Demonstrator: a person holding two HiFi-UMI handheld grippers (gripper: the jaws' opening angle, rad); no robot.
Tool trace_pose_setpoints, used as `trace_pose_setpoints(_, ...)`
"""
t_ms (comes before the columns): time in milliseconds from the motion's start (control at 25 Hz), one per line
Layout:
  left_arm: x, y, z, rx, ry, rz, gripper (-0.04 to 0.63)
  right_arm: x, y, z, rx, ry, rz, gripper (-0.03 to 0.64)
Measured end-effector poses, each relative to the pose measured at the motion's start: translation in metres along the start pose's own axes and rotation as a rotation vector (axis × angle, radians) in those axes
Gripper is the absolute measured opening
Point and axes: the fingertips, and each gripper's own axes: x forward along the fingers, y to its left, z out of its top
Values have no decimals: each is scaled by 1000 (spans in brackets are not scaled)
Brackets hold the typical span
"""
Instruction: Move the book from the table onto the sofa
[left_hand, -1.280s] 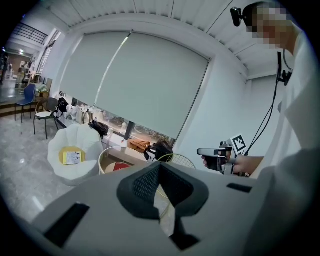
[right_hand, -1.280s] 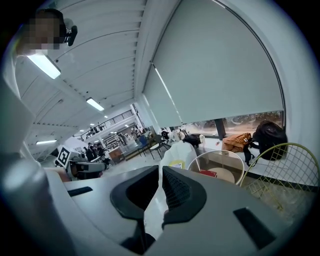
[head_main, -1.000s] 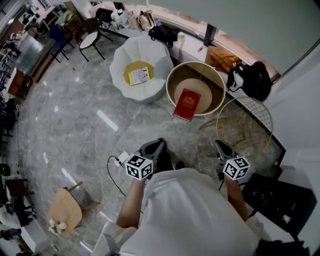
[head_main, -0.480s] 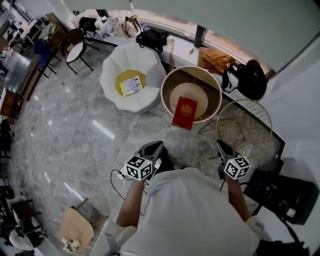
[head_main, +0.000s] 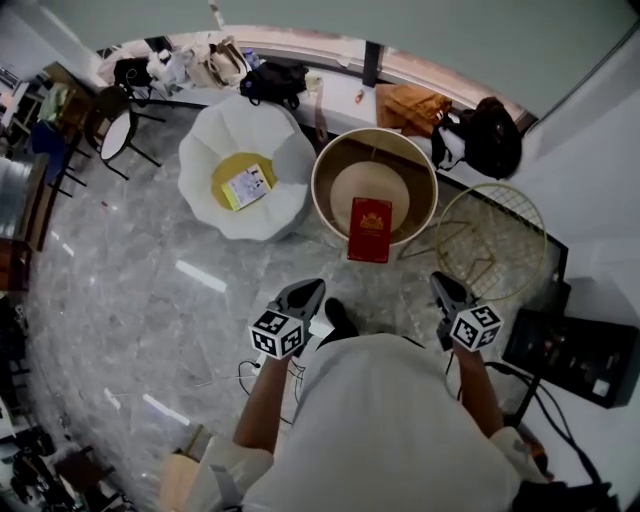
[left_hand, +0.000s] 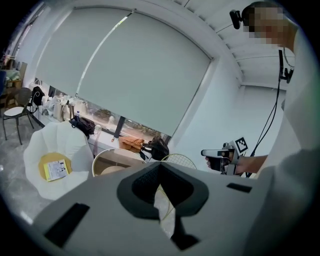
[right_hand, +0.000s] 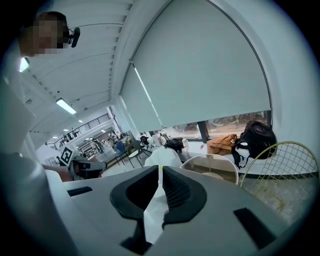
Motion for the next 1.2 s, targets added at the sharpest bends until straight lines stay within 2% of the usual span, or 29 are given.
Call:
trace_pose_setpoints(280, 11, 29, 2, 22, 64, -85, 2, 27, 8, 0, 39, -2, -47, 45)
trace_pose_setpoints(560, 22, 35, -4, -7, 81, -100, 2, 45, 8, -8, 49, 47, -38, 46)
trace_pose_setpoints(760, 40, 35, -11, -43, 95, -79, 2, 64, -7, -12, 60, 90, -7, 46)
trace_pose_setpoints(960, 61, 43, -16, -82, 105, -26, 2, 88, -26, -18, 62, 157, 48, 46)
trace_pose_setpoints(1200, 94, 59, -42, -150, 133, 42, 2, 119, -61, -47, 100, 260, 99, 46)
